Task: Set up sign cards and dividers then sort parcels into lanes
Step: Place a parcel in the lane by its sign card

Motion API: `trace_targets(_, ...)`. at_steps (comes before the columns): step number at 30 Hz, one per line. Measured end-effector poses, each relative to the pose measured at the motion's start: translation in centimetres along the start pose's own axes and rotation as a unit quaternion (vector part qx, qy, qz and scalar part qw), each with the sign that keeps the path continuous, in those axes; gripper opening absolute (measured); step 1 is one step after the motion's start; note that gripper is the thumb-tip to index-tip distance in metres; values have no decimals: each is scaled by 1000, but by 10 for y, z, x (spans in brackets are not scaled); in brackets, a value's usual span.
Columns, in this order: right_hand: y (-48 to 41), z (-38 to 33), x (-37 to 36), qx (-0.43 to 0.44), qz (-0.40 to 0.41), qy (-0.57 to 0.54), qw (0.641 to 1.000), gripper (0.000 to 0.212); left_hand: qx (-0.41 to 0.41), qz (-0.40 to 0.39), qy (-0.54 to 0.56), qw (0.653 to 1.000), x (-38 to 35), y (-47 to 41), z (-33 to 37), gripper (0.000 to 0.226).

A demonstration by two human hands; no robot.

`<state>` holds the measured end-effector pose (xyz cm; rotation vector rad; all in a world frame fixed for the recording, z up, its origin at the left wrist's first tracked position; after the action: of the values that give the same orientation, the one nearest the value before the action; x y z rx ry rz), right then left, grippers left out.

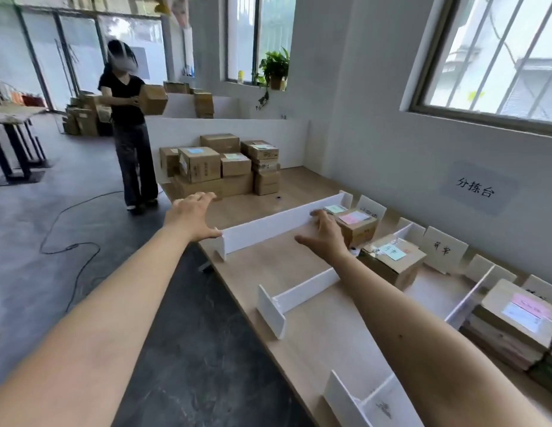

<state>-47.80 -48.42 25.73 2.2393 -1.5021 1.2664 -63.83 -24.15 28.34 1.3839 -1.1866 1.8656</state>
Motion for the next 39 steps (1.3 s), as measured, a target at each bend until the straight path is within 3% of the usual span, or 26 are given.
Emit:
trace_targets(10, -68, -64, -75, 47, -31, -54, 997, 65, 74, 3, 31, 997, -8, -27, -80, 98)
trace_targets(26, -251, -148, -198, 129, -95, -120, 980, 65, 163, 2, 3, 987, -39, -153, -202, 96)
trace_targets(39, -311, -165, -286, 120, -143, -153, 970, 59, 222, -13, -20, 975, -62, -189, -286, 94)
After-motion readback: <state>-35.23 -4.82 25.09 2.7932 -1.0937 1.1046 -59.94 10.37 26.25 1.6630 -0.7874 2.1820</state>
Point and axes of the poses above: each hand's wrist, its own y-axis away from the middle knuckle, its own x-axis out of the back of the hand, z = x × y, the point moved 1 cm from there along -y, towards the middle knuckle, and after that the axes turned 2 degrees about z, right-handed, at the moved point
